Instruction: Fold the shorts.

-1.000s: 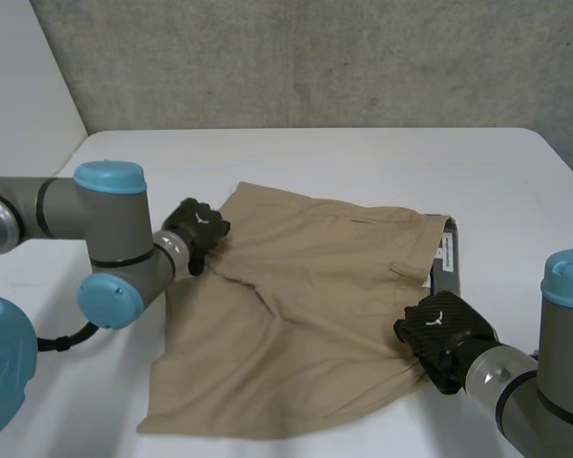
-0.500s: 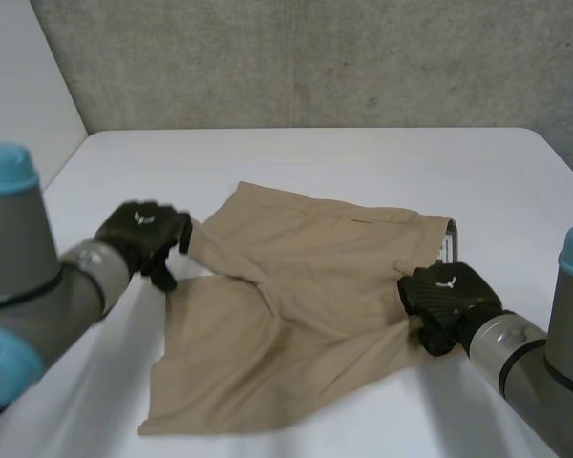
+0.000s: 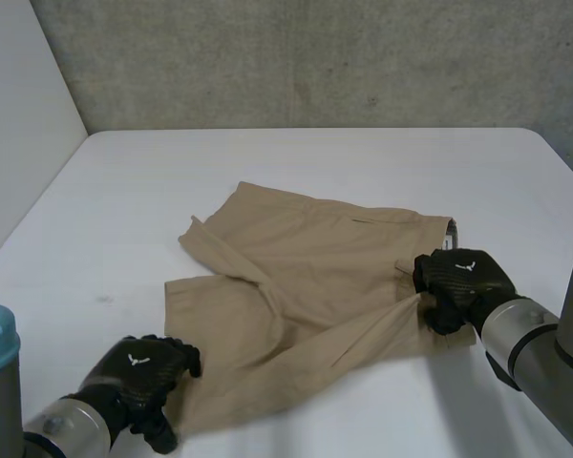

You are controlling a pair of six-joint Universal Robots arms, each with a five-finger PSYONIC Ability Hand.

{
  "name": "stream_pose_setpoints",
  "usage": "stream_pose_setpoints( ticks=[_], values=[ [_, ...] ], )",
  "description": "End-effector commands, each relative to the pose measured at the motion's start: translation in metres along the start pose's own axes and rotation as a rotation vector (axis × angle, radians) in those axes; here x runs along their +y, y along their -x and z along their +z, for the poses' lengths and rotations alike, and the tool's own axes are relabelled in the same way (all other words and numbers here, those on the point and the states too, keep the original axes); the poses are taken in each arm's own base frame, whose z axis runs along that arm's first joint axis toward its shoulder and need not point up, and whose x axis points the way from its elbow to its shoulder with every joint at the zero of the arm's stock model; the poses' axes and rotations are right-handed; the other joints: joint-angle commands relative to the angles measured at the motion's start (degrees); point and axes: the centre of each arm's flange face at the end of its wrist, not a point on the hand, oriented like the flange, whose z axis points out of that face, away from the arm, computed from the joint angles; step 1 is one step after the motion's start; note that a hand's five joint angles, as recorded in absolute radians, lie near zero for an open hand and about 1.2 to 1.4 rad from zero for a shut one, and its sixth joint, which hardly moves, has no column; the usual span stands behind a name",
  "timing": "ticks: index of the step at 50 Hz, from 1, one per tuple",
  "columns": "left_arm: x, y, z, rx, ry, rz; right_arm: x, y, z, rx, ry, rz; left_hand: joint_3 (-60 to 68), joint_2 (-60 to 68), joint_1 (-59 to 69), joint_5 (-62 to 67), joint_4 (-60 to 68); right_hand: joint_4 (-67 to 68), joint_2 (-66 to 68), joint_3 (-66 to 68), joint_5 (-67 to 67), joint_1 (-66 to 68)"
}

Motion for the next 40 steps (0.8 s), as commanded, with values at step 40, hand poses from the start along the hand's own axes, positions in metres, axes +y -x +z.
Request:
stream_pose_setpoints(
  ticks=[40],
  values=[
    [-0.058,-0.006,-0.142,0.0,-0.258,0.128,-0.018,0.005,-0.13,-0.081,0.183,-0.582,52.3,52.4,52.0,53.2,53.0,11.7,12.4,12.0,13.5,24.1]
  ],
)
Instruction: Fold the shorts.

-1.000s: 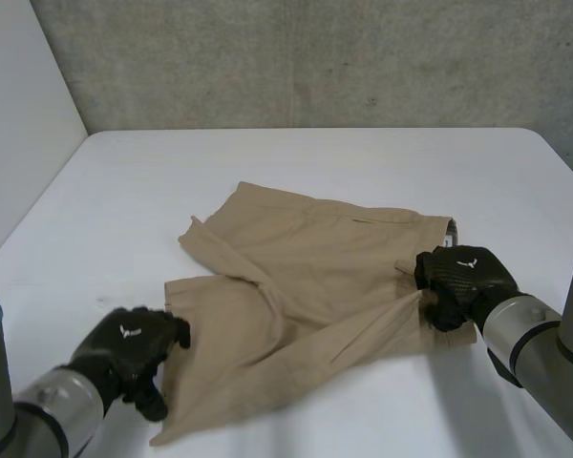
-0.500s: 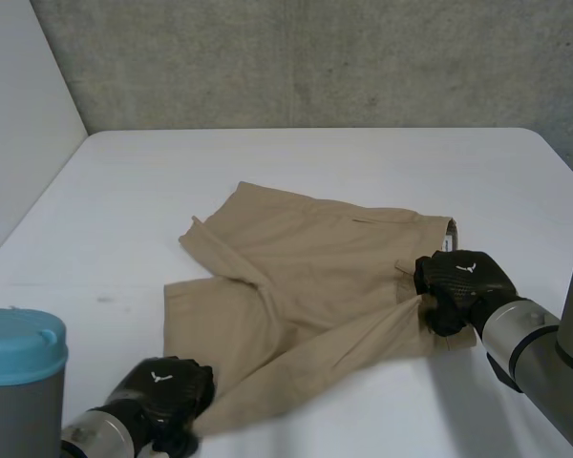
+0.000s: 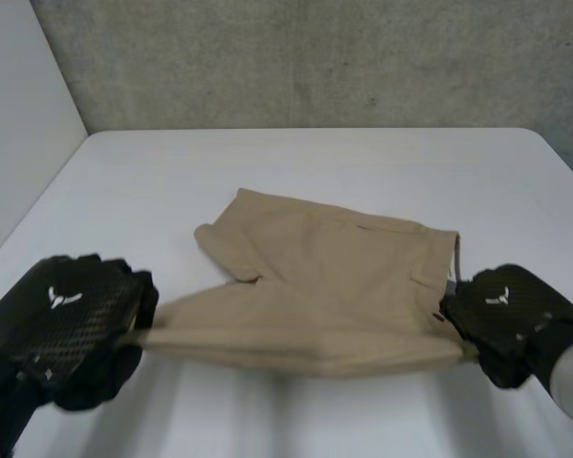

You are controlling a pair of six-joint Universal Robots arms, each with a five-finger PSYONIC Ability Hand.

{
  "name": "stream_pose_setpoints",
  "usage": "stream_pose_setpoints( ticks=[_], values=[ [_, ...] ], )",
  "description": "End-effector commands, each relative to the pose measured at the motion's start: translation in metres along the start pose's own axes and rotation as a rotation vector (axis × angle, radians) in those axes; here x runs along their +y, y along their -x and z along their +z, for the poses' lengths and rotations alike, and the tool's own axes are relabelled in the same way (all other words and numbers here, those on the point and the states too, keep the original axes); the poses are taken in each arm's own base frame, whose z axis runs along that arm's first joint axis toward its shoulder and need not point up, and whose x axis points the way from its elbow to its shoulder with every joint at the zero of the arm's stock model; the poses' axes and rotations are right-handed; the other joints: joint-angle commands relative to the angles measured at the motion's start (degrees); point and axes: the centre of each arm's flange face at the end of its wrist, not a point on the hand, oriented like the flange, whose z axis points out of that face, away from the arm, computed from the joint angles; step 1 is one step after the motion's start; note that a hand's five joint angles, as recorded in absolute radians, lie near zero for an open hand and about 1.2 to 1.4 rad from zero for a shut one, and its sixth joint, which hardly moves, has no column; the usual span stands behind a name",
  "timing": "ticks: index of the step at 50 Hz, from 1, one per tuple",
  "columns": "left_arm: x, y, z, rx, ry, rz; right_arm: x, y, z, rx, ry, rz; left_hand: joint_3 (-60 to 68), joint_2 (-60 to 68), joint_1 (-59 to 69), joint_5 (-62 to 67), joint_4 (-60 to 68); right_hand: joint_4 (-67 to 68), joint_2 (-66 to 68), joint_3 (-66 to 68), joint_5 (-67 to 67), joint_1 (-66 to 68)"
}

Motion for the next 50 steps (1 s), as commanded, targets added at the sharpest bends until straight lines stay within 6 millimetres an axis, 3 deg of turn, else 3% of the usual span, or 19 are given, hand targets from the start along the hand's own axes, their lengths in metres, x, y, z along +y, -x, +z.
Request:
stream_pose_setpoints(
  ticks=[1,7,11,19,23,31,38,46,47,48,49,50],
  values=[
    [0.004,-0.006,-0.041,0.103,0.085,0.004,0.008,0.007,-0.045,-0.059,0.091,-0.149,11.9,11.5,15.0,13.7,11.7,11.7,12.4,12.0,13.5,24.1],
    [0.006,-0.007,-0.04,0.117,0.085,0.005,0.011,-0.001,-0.039,-0.082,0.087,-0.117,11.9,11.5,15.0,13.7,11.7,11.7,12.4,12.0,13.5,24.1],
    [0.008,-0.004,-0.014,0.093,0.088,0.021,0.016,-0.007,-0.023,-0.118,0.11,-0.113,11.9,11.5,15.0,13.7,11.7,11.7,12.4,12.0,13.5,24.1],
    [0.0,0.001,0.078,0.059,0.013,0.103,0.019,-0.027,0.033,-0.098,0.094,-0.08,11.9,11.5,15.0,13.7,11.7,11.7,12.4,12.0,13.5,24.1],
    [-0.012,0.002,0.142,0.036,-0.058,0.13,0.015,-0.039,0.061,-0.034,0.066,-0.027,11.9,11.5,15.0,13.7,11.7,11.7,12.4,12.0,13.5,24.1],
    [-0.019,-0.006,0.241,0.017,-0.112,0.146,0.009,-0.045,0.111,0.111,0.026,-0.049,11.9,11.5,15.0,13.7,11.7,11.7,12.4,12.0,13.5,24.1],
    [0.002,-0.013,0.306,-0.006,-0.135,0.25,0.011,-0.056,0.155,0.274,-0.017,-0.087,11.9,11.5,15.0,13.7,11.7,11.7,12.4,12.0,13.5,24.1],
    [0.032,-0.025,0.344,-0.027,-0.192,0.308,0.018,-0.046,0.19,0.286,-0.031,-0.185,11.9,11.5,15.0,13.7,11.7,11.7,12.4,12.0,13.5,24.1],
    [0.033,-0.025,0.346,-0.031,-0.202,0.31,0.018,-0.045,0.192,0.289,-0.035,-0.188,11.9,11.5,15.0,13.7,11.7,8.2,9.0,8.6,10.1,20.6],
    [0.033,-0.026,0.347,-0.036,-0.216,0.311,0.018,-0.047,0.196,0.303,-0.04,-0.188,6.0,5.5,9.0,7.8,5.7,-22.3,-21.5,-21.9,-20.4,-9.9],
    [0.031,-0.029,0.348,-0.044,-0.24,0.319,0.017,-0.048,0.196,0.319,-0.041,-0.184,-23.2,-23.7,-20.2,-21.4,-23.5,-38.1,-37.3,-37.7,-36.2,-25.7],
    [0.03,-0.03,0.348,-0.049,-0.253,0.324,0.015,-0.051,0.196,0.335,-0.048,-0.178,-37.2,-37.6,-34.1,-35.4,-37.5,-51.4,-50.6,-51.0,-49.5,-39.0]
  ],
)
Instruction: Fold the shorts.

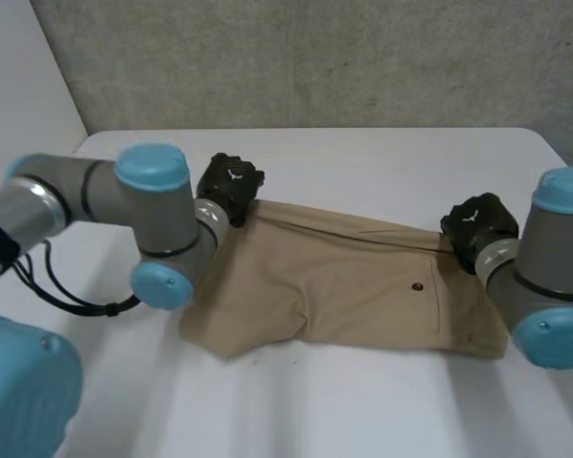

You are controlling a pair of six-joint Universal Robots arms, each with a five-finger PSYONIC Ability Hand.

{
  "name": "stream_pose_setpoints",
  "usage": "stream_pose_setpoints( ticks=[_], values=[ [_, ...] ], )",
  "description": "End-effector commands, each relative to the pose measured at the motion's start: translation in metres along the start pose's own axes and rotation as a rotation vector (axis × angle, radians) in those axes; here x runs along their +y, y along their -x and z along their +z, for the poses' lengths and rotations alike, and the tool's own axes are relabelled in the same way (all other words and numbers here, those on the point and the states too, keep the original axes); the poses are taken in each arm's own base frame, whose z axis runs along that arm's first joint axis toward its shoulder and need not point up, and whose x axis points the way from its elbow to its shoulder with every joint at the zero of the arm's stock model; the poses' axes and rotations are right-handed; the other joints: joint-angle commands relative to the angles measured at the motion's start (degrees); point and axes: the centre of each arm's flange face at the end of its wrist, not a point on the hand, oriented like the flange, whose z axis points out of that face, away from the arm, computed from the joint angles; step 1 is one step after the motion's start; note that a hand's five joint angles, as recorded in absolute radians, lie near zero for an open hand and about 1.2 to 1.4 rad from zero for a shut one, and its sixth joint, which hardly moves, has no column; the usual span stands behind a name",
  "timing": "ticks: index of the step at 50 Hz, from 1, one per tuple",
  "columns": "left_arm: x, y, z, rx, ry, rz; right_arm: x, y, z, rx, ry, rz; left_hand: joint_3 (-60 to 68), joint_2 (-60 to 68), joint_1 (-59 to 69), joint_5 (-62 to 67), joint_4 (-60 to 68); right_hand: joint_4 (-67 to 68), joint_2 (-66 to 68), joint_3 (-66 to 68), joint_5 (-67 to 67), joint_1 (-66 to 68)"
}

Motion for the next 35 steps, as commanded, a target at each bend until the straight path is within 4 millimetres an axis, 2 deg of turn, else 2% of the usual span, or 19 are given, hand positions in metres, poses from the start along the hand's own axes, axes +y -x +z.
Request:
stream_pose_setpoints(
  ticks=[1,5,7,9,12,13,15,18,19,22,24,27,31,35],
  values=[
    [0.005,-0.012,0.011,-0.041,-0.084,0.035,-0.003,0.001,0.015,0.058,-0.026,-0.015,-44.9,-45.2,-41.6,-42.8,-45.1,-58.3,-57.6,-58.0,-56.5,-45.9],
    [-0.012,-0.011,0.005,-0.065,-0.142,0.045,-0.019,-0.023,0.009,0.177,-0.103,0.073,-54.4,-54.7,-51.0,-52.3,-54.6,-58.3,-57.6,-58.0,-56.5,-45.9],
    [-0.03,0.001,-0.005,-0.094,-0.172,0.039,-0.03,-0.036,-0.001,0.215,-0.158,0.144,-54.2,-54.6,-50.9,-52.2,-54.4,-58.3,-57.6,-58.0,-56.5,-45.9],
    [-0.038,0.008,-0.012,-0.109,-0.183,0.034,-0.036,-0.044,-0.012,0.231,-0.192,0.207,-53.9,-54.2,-50.5,-51.8,-54.1,-58.3,-57.6,-58.0,-56.5,-45.9],
    [-0.052,0.015,-0.029,-0.124,-0.193,0.025,-0.038,-0.052,-0.023,0.232,-0.217,0.268,-54.1,-54.4,-50.7,-52.0,-54.2,-58.3,-57.6,-58.0,-56.5,-45.9],
    [-0.054,0.017,-0.038,-0.119,-0.185,0.019,-0.038,-0.059,-0.032,0.228,-0.229,0.306,-54.2,-54.6,-50.9,-52.2,-54.4,-58.3,-57.6,-58.0,-56.5,-45.9],
    [-0.056,0.017,-0.047,-0.112,-0.179,0.01,-0.036,-0.062,-0.046,0.191,-0.231,0.332,-54.2,-54.6,-50.9,-52.2,-54.4,-58.3,-57.6,-58.0,-56.5,-45.9],
    [-0.058,0.016,-0.068,-0.094,-0.161,-0.02,-0.03,-0.06,-0.063,0.12,-0.206,0.36,-54.2,-54.6,-50.9,-52.2,-54.4,-58.3,-57.6,-58.0,-56.5,-45.9],
    [-0.057,0.017,-0.073,-0.09,-0.155,-0.032,-0.024,-0.056,-0.073,0.066,-0.176,0.378,-54.2,-54.6,-50.9,-52.2,-54.4,-54.2,-53.5,-53.9,-52.4,-41.8],
    [-0.052,0.014,-0.092,-0.068,-0.123,-0.086,-0.013,-0.047,-0.088,-0.011,-0.118,0.417,-54.1,-54.4,-50.7,-52.0,-54.2,-50.0,-49.3,-49.7,-48.2,-37.6],
    [-0.048,0.012,-0.105,-0.051,-0.101,-0.137,-0.002,-0.042,-0.099,-0.059,-0.067,0.465,-53.9,-54.2,-50.5,-51.8,-54.1,-42.5,-41.7,-42.1,-40.6,-30.0],
    [-0.043,0.01,-0.117,-0.036,-0.079,-0.195,0.012,-0.033,-0.108,-0.108,-0.022,0.522,-53.9,-54.2,-50.5,-51.8,-54.1,-37.4,-36.6,-37.1,-35.6,-25.0],
    [-0.031,0.004,-0.132,-0.013,-0.034,-0.271,0.029,-0.016,-0.115,-0.172,0.027,0.554,-53.7,-54.1,-50.4,-51.7,-53.9,-37.2,-36.5,-36.9,-35.4,-24.8],
    [-0.02,-0.002,-0.141,0.002,0.008,-0.307,0.042,-0.013,-0.112,-0.172,0.036,0.576,-54.1,-54.4,-50.7,-52.0,-54.2,-37.9,-37.1,-37.5,-36.0,-25.4]
  ],
)
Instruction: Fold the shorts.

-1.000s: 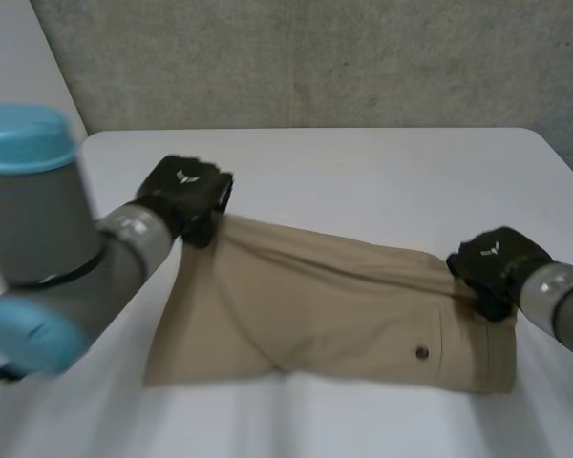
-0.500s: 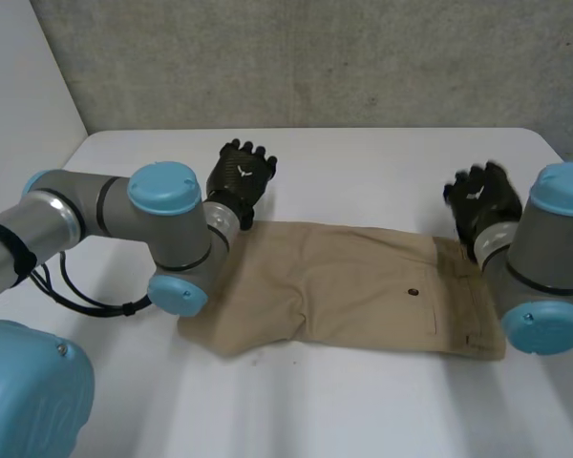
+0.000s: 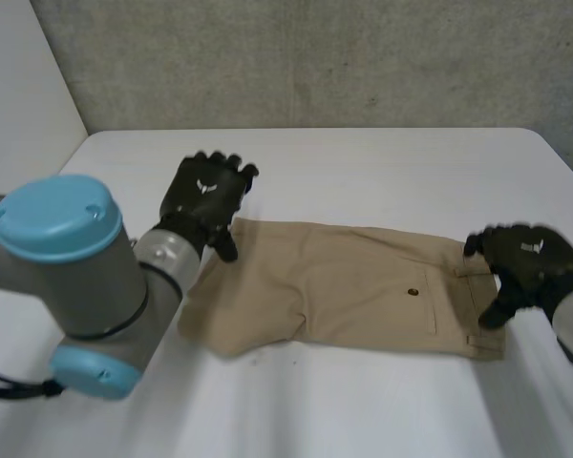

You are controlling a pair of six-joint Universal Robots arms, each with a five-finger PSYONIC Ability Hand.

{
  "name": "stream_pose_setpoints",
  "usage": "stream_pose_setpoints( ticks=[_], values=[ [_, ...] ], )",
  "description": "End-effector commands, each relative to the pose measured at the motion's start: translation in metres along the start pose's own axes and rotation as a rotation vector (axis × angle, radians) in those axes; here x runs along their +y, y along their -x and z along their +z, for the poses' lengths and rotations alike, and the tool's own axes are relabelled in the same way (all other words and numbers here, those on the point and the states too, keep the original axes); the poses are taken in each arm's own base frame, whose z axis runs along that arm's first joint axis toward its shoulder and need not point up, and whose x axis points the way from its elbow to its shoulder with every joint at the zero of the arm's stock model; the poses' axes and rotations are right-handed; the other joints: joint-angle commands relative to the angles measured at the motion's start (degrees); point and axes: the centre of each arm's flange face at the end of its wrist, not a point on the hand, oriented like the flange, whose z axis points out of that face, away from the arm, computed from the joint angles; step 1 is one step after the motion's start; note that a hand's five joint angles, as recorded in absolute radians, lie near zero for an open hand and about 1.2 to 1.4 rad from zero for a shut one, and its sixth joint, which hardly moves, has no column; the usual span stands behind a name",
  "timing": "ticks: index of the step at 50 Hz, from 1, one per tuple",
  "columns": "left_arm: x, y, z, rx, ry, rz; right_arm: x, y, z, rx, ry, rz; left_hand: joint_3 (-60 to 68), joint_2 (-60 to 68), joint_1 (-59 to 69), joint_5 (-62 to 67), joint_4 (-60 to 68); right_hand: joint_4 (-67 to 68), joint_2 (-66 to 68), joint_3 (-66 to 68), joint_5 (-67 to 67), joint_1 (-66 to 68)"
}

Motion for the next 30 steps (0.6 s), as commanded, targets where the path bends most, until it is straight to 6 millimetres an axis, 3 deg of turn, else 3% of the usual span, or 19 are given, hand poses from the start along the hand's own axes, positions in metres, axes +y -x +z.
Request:
stream_pose_setpoints(
  ticks=[1,8,16,19,20,24,30],
  values=[
    [0.023,-0.005,-0.02,0.019,0.085,-0.082,0.029,-0.001,0.001,-0.022,0.041,0.051,-0.9,-0.6,-0.9,-0.2,-0.6,4.4,4.9,4.6,5.5,8.3],
    [0.035,-0.006,-0.026,0.023,0.129,-0.084,0.055,-0.002,0.02,-0.025,0.087,0.061,-1.2,-0.9,-1.3,-0.5,-1.0,4.4,4.9,4.6,5.5,8.3],
    [0.04,-0.001,-0.025,0.006,0.144,-0.088,0.065,-0.002,0.029,-0.029,0.107,0.047,-1.4,-1.1,-1.4,-0.7,-1.1,7.7,8.3,8.0,8.8,11.7],
    [0.04,0.0,-0.025,0.005,0.145,-0.088,0.065,-0.005,0.033,-0.019,0.091,0.034,-1.6,-1.2,-1.6,-0.9,-1.3,33.9,34.4,34.1,35.0,37.8],
    [0.04,0.0,-0.025,0.005,0.145,-0.088,0.063,-0.008,0.035,-0.005,0.075,0.029,-1.6,-1.2,-1.6,-0.9,-1.3,53.7,54.3,54.0,54.8,57.7],
    [0.038,0.001,-0.026,0.002,0.139,-0.088,0.06,-0.027,0.038,0.068,0.054,0.034,-1.6,-1.2,-1.6,-0.9,-1.3,53.9,54.5,54.2,55.0,57.9],
    [0.024,0.006,-0.033,-0.019,0.105,-0.089,0.038,-0.062,0.035,0.172,-0.001,0.017,-1.9,-1.6,-1.9,-1.2,-1.6,53.9,54.5,54.2,55.0,57.9]
  ],
)
